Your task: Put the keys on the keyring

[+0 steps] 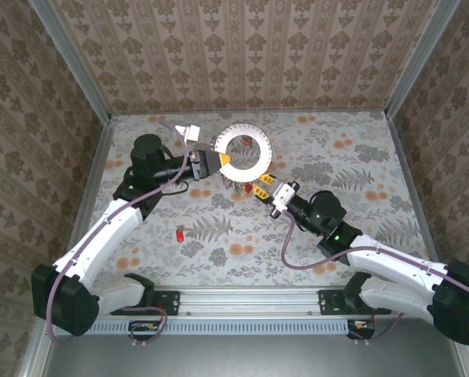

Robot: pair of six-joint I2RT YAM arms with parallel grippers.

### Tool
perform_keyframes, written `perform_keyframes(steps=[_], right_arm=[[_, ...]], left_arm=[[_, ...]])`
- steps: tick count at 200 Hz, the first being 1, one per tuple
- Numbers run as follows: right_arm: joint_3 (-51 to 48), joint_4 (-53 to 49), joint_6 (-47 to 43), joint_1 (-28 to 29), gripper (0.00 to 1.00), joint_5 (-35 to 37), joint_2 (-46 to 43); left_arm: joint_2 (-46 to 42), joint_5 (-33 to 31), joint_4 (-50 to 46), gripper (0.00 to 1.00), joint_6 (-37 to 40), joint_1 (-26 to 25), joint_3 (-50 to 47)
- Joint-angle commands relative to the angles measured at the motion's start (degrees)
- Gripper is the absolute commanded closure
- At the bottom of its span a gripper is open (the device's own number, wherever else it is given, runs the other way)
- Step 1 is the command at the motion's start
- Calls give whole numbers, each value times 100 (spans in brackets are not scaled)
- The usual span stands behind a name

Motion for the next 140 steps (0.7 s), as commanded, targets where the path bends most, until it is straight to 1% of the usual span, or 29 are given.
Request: perform_keyframes(steps=[1,8,44,74,84,112,140], right_arm=[[214,250,103,34,77,298,64],[214,263,107,35,78,352,80],[197,212,66,51,89,542,83],[104,94,47,52,96,616,-4],[55,75,51,48,100,602,-45],[-126,198,79,40,100,430,-98],[-310,640,218,-8,100,225,-86]], left_arm=[[-234,54,298,100,-8,31,18],[-234,57,298,100,-6,31,24],[-228,31,286,100,6,33,24],[-274,-47,250,100,32,33,8],[-286,-83,252,100,36,34,7],[-295,-139,268,100,-3,31,6],[-306,-251,352,100,-112,31,-79]])
